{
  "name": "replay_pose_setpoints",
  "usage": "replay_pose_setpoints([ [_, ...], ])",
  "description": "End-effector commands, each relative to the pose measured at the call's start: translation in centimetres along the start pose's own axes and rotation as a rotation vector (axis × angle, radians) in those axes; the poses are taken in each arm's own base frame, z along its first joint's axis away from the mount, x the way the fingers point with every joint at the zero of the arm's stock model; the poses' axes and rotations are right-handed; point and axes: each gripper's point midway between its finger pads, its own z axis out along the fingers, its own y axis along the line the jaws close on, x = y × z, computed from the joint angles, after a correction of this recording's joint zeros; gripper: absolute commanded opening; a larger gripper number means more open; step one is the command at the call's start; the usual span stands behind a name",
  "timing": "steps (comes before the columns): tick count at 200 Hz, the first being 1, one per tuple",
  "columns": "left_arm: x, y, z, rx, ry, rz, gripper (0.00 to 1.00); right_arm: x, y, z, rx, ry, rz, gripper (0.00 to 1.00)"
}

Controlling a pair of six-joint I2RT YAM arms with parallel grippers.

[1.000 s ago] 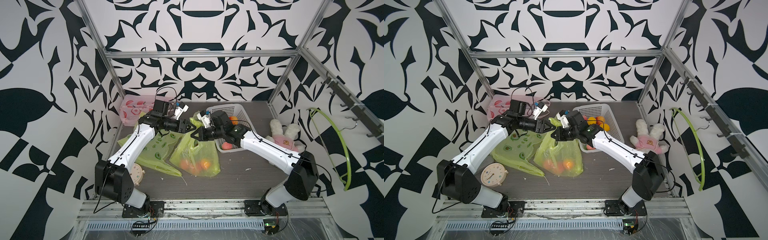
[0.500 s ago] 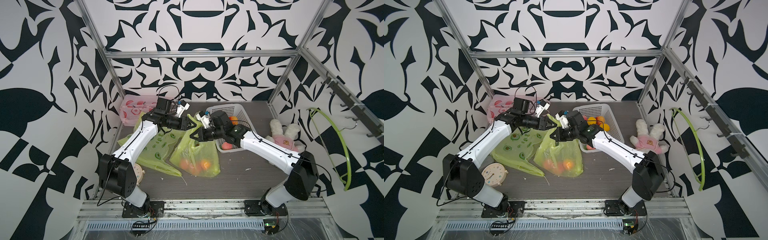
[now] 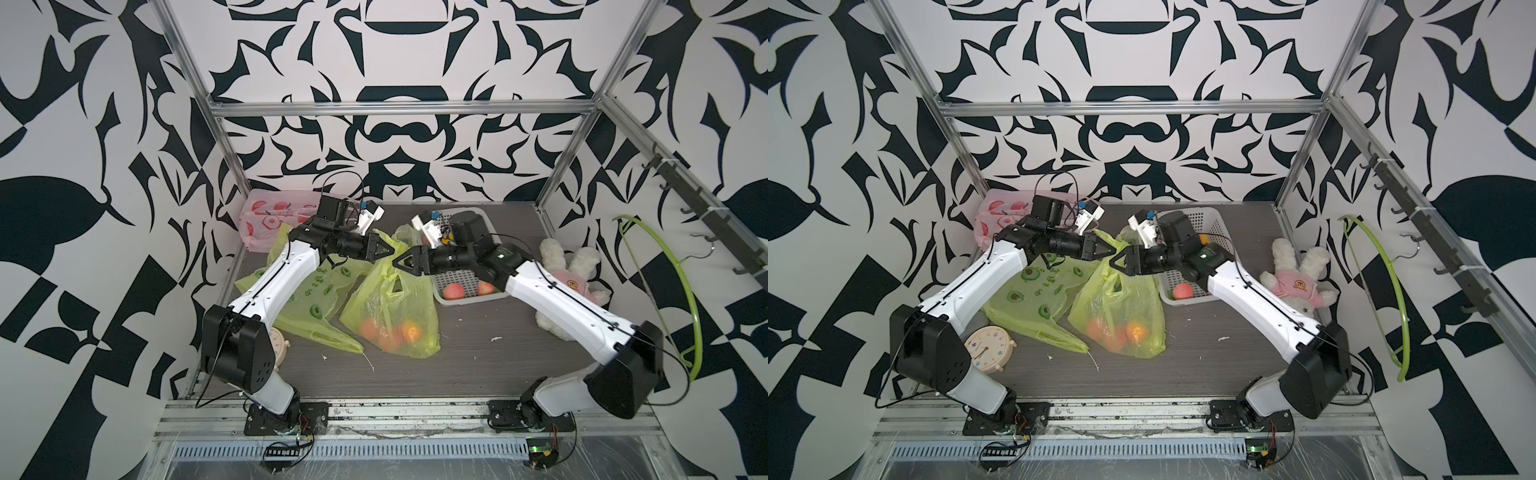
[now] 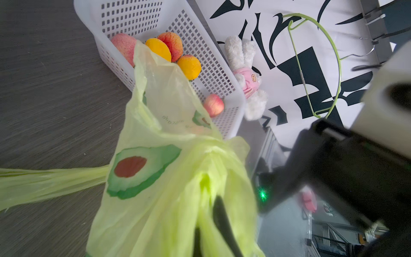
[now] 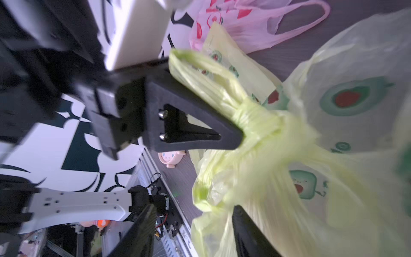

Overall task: Place the peach into a plastic bag & tie a knot
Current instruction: Cross the plastic bag at the center of the board.

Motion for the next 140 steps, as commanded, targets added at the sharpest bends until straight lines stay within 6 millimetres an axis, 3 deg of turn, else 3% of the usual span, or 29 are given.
replay_pose_setpoints([
  [1,-0.8,-2.1,-1.0,0.042,-0.042,0.060,0.00,-1.8,1.6,-3.4,-0.056,-0.058,-0.097,0.63],
  [25,-0.7,-2.8,-0.8,0.063,-0.036,0.068,0.00,-2.5,1.2,-2.5,-0.089,-0.037,-0.135,0.71],
  [62,0.2,-3.5,0.6,0.089,0.002,0.056,0.00,-3.7,0.5,0.2,-0.139,0.012,-0.177,0.72],
  [96,0.3,-3.7,1.6,0.099,0.029,0.010,0.00,-4.8,1.6,0.1,-0.169,0.020,-0.194,0.73],
  [140,1.7,-2.2,2.9,0.066,0.041,0.013,0.00,-4.0,0.5,-0.1,-0.109,0.024,-0.236,0.70],
])
